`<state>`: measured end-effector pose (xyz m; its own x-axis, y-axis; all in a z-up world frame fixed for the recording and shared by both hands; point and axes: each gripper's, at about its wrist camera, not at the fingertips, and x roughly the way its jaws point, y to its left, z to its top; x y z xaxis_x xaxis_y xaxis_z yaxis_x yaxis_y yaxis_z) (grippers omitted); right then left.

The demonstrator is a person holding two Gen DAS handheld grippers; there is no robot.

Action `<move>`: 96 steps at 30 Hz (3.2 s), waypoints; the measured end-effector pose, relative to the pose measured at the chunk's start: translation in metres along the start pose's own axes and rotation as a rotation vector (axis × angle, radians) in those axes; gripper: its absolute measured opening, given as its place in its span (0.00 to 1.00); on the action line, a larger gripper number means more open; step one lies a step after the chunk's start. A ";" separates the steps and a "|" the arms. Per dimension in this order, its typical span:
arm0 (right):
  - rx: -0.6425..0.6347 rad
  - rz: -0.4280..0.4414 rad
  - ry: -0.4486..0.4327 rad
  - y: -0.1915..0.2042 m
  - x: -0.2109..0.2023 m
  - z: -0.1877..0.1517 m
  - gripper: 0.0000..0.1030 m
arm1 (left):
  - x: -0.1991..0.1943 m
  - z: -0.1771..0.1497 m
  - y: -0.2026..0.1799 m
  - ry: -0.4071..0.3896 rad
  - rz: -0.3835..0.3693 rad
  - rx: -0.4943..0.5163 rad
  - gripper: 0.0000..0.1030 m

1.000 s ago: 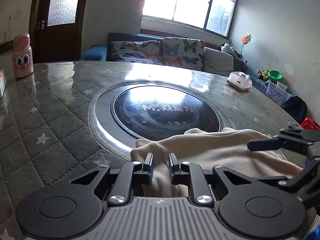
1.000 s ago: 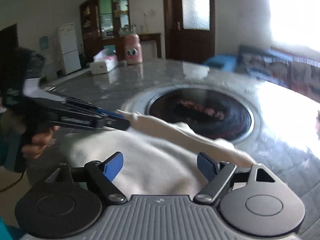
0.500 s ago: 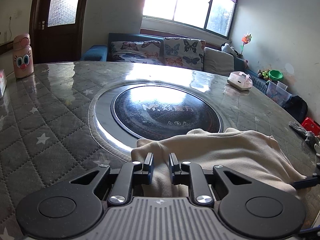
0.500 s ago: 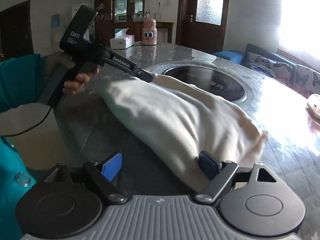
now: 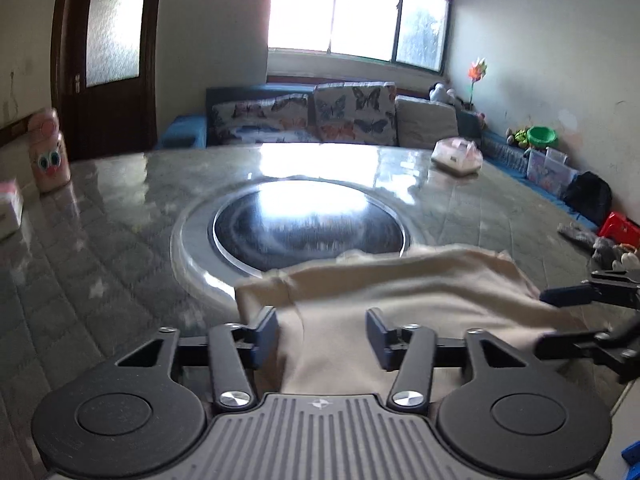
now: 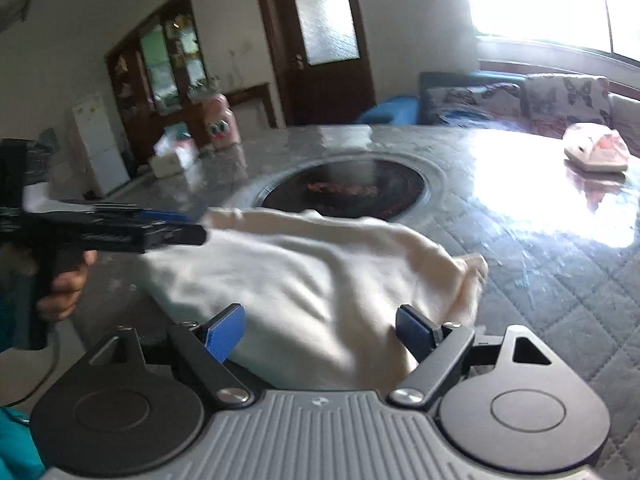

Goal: Fold clothes

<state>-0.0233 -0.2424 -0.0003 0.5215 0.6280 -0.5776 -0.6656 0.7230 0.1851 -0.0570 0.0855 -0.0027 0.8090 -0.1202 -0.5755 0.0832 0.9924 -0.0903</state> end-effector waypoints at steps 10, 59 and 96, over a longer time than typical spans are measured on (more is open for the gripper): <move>-0.029 -0.047 -0.002 0.007 0.004 -0.007 0.90 | 0.000 -0.010 -0.004 0.035 0.048 -0.011 0.94; -0.631 0.098 0.052 0.170 0.081 0.012 0.47 | -0.007 0.003 0.071 0.112 -0.006 -0.467 1.00; -0.208 0.035 -0.073 0.067 0.017 0.018 0.61 | 0.034 -0.010 0.066 0.238 -0.254 -0.796 0.20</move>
<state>-0.0490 -0.1781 0.0161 0.5282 0.6767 -0.5128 -0.7759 0.6300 0.0322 -0.0299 0.1468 -0.0366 0.6705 -0.4262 -0.6073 -0.2587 0.6329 -0.7298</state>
